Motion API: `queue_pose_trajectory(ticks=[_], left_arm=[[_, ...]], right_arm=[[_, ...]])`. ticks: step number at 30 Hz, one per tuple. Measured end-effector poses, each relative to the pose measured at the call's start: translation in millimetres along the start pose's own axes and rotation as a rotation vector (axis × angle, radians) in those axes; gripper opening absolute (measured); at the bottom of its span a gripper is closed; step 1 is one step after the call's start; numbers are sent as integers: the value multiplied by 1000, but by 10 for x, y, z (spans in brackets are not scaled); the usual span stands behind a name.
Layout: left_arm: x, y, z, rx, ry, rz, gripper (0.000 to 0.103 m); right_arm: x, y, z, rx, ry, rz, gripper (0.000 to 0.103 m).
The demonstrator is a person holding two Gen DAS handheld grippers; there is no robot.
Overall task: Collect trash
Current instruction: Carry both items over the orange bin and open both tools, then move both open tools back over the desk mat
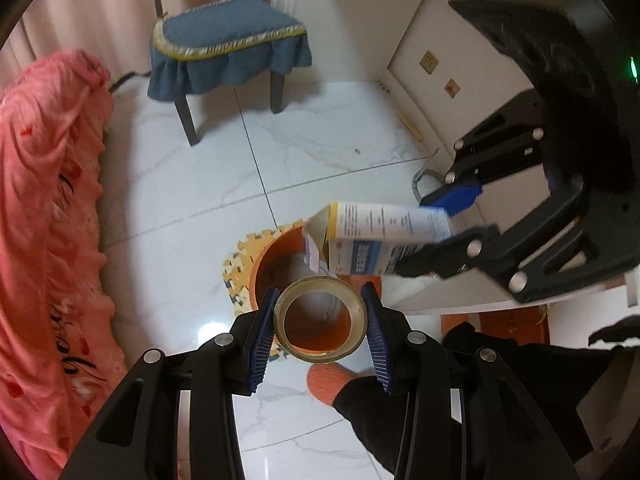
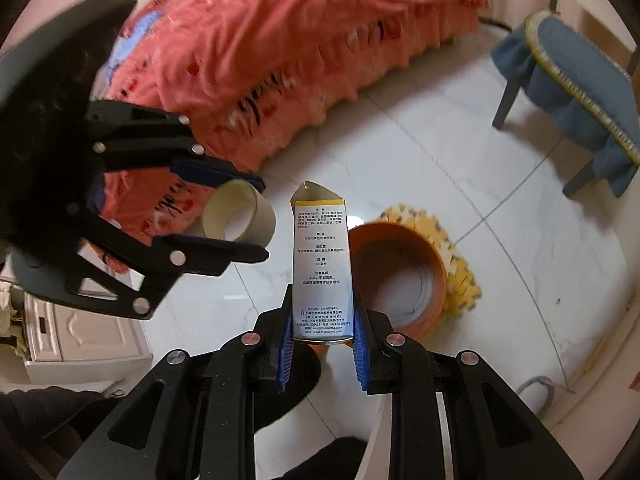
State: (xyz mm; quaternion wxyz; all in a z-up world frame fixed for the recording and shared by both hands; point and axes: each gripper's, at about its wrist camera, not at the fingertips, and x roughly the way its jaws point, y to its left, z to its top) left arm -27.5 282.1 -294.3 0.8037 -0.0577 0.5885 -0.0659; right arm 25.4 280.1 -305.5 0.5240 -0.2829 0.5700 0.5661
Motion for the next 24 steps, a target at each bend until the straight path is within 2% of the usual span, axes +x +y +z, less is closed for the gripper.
queue_pose_trajectory(ticks=[8, 11, 12, 14, 16, 24], left_arm=[[430, 98, -55, -17, 38, -49, 44], [497, 117, -36, -23, 27, -41, 44], [523, 117, -31, -26, 34, -41, 48], [547, 117, -20, -28, 38, -26, 54], [531, 111, -17, -28, 34, -25, 55], [418, 36, 26, -7, 39, -12, 55]], right_arm=[[484, -300, -92, 60, 67, -25, 25], [570, -367, -133, 85, 75, -41, 29], [599, -392, -143, 93, 77, -46, 30], [592, -412, -169, 100, 76, -49, 34], [599, -424, -177, 106, 77, -55, 38], [412, -393, -198, 105, 58, -48, 39]])
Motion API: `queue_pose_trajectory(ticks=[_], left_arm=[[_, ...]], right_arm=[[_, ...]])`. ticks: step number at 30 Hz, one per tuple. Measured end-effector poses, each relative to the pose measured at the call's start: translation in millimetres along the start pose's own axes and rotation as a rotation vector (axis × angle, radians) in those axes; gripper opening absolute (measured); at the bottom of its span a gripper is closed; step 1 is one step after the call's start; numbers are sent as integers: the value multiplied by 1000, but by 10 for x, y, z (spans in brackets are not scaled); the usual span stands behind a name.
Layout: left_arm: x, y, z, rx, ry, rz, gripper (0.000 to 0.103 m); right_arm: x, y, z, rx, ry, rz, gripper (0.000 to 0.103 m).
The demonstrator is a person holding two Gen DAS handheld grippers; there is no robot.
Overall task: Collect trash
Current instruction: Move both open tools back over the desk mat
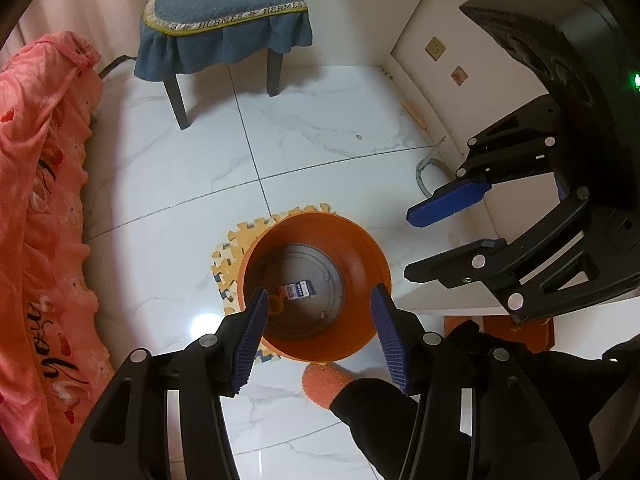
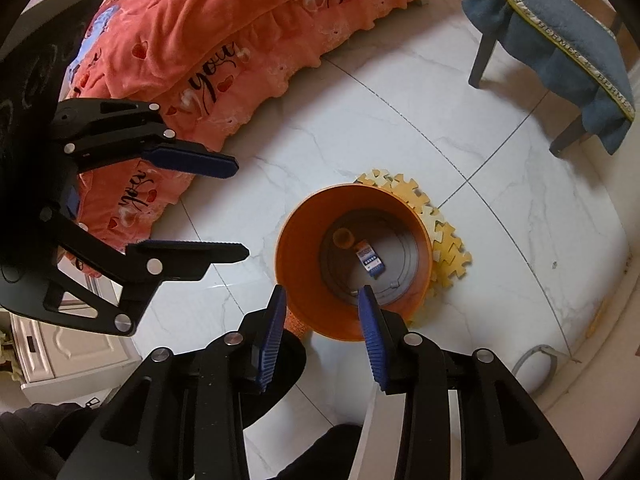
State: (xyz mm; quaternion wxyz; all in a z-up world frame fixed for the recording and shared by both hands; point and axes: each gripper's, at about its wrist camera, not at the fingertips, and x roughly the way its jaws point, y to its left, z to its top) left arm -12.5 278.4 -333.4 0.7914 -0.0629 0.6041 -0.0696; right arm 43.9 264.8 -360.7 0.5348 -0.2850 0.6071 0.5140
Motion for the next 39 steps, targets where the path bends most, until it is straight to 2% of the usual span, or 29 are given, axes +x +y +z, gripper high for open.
queue_pose_trajectory(ticks=[5, 8, 10, 12, 13, 15, 20, 21, 24, 39], left_arm=[[-236, -93, 67, 6, -15, 20, 55], [-484, -219, 103, 22, -34, 42, 65], [-716, -348, 132, 52, -60, 55, 66], [-888, -455, 170, 69, -70, 69, 66], [-990, -520, 198, 76, -78, 85, 67], [-1180, -646, 264, 82, -103, 108, 77], [-1545, -963, 409, 117, -166, 130, 78], [-1621, -1066, 452, 129, -177, 138, 83], [-1775, -1306, 517, 164, -213, 131, 85], [-2060, -2254, 773, 363, -265, 137, 85]], right_arm=[[-346, 58, -37, 6, -40, 20, 43], [-637, 139, -69, -6, -76, 32, 44], [-924, 207, -129, -17, -123, 45, 46], [-1237, 257, -215, -17, -172, 55, 54], [-1365, 272, -261, -12, -197, 57, 56], [-1637, 303, -369, -5, -247, 69, 58], [-2274, 395, -736, -6, -355, 24, 64], [-2347, 403, -797, -3, -368, 19, 64], [-2603, 410, -997, 20, -404, 19, 64], [-3513, 129, -1912, 153, -579, -40, 64]])
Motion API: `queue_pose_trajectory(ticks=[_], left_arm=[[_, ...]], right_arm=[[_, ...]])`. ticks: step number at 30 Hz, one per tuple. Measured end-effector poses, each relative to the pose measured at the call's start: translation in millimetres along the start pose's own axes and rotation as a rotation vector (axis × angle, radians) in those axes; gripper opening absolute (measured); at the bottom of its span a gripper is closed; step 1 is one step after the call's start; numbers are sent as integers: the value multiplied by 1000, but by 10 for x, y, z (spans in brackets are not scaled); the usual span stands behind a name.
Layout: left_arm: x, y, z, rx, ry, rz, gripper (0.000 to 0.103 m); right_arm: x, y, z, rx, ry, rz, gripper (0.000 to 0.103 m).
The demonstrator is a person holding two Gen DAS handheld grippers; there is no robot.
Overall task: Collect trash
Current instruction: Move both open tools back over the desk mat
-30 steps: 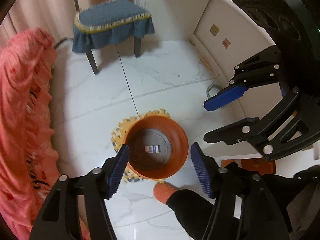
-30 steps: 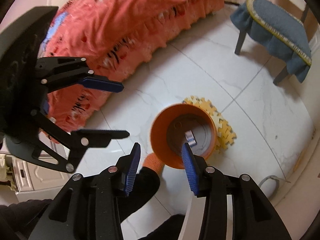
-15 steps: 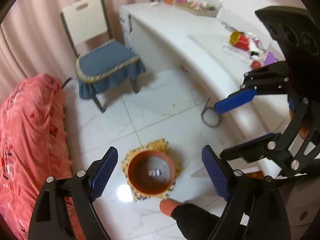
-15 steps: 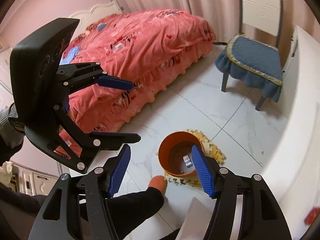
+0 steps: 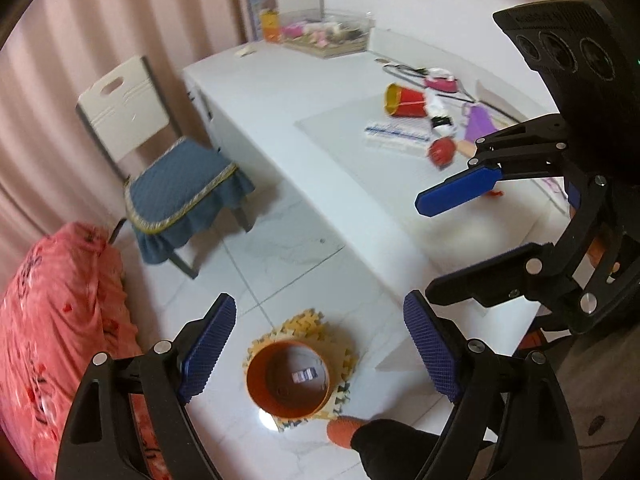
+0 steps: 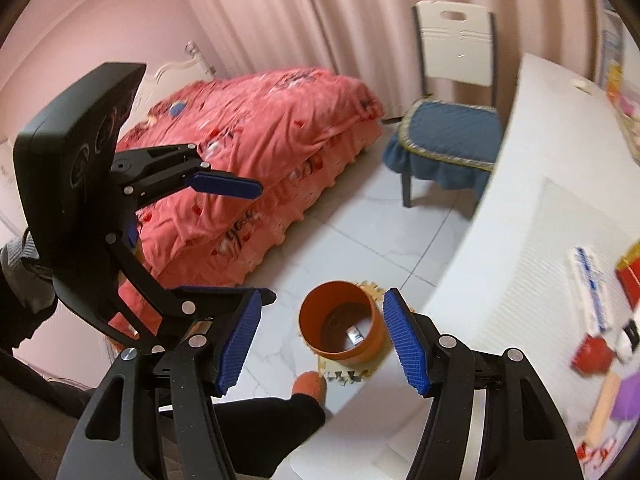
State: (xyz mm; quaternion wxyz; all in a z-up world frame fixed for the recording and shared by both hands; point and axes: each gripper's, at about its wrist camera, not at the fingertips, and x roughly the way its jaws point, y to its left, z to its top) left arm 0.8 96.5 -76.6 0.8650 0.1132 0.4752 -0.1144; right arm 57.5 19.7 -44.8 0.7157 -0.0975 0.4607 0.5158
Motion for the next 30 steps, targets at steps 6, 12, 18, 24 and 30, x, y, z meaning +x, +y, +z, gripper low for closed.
queue_pose_trajectory(ticks=[6, 12, 18, 24, 30], left_arm=[[18, -306, 255, 76, -26, -34, 85], [77, -593, 494, 154, -44, -80, 85], [195, -920, 720, 237, -51, -139, 85], [325, -1250, 896, 312, -50, -193, 85], [499, -1532, 1008, 353, -36, -256, 85]], right_arm=[[-381, -234, -169, 64, -61, -63, 65], [-652, -479, -366, 142, -109, -124, 65], [-968, -692, -693, 224, -147, -187, 65], [-1280, -1004, -1049, 314, -171, -260, 66], [-1514, -1351, -1443, 433, -184, -337, 66]])
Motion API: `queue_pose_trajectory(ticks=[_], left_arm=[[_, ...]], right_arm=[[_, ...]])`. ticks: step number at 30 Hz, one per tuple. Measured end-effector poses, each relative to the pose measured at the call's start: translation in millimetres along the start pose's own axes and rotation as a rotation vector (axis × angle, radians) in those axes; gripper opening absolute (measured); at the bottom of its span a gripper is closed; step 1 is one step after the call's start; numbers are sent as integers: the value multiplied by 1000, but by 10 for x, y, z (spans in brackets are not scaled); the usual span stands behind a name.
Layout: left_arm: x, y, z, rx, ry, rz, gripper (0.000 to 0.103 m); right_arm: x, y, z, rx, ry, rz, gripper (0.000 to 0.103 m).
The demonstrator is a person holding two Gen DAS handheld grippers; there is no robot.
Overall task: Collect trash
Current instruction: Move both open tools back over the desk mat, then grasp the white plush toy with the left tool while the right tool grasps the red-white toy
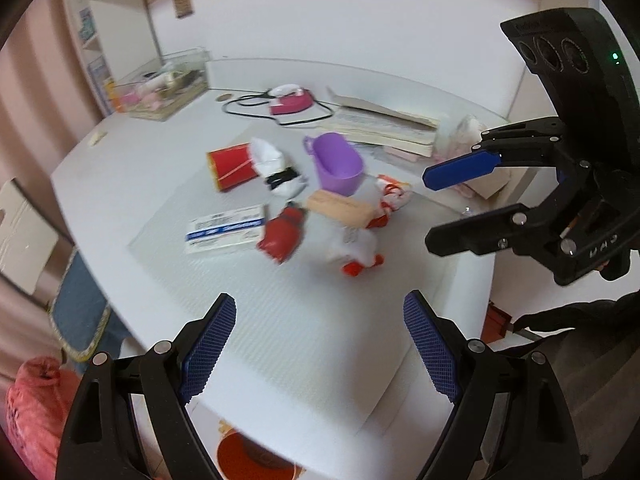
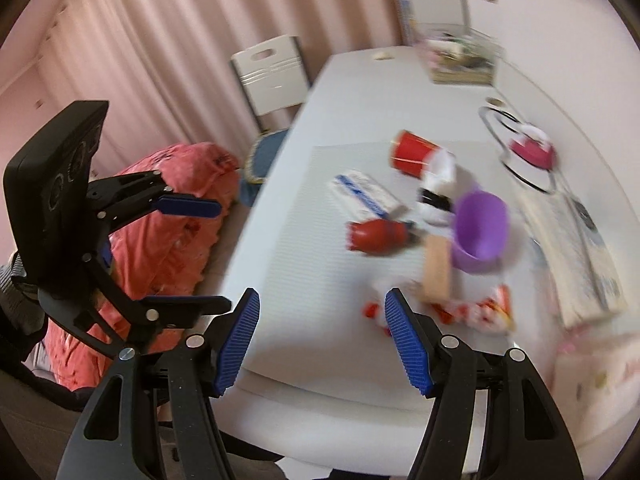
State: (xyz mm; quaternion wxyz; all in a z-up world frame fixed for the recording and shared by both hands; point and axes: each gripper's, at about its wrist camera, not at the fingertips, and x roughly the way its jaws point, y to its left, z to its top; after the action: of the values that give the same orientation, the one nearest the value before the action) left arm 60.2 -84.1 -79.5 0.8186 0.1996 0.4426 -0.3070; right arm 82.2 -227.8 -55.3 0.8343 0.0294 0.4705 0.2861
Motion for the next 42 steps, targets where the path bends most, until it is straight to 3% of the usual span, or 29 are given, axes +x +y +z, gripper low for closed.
queue_pose_trajectory(ticks=[9, 12, 19, 24, 31, 33, 38, 40, 42], left_arm=[[552, -151, 183, 26, 38, -101, 85], [739, -161, 229, 31, 51, -121, 85], [1150, -174, 316, 54, 72, -144, 85], [1399, -191, 360, 66, 85, -150, 85], [1602, -131, 348, 63, 107, -153, 85], [1650, -146, 330, 70, 128, -166, 74], [1647, -233, 276, 113, 107, -113, 70], [1637, -198, 301, 92, 99, -91, 59], [1615, -219, 322, 105, 96, -97, 51]], right_arm=[[23, -541, -222, 89, 13, -94, 66], [127, -725, -303, 98, 16, -146, 65], [461, -1068, -412, 136, 33, -179, 65], [676, -1184, -368, 91, 36, -235, 65], [973, -1287, -293, 36, 68, -242, 65], [1019, -1294, -291, 20, 76, -244, 65], [1060, -1275, -336, -15, 78, -236, 60], [1060, -1268, -336, -11, 81, -231, 54], [1052, -1258, -331, -6, 83, -217, 41]])
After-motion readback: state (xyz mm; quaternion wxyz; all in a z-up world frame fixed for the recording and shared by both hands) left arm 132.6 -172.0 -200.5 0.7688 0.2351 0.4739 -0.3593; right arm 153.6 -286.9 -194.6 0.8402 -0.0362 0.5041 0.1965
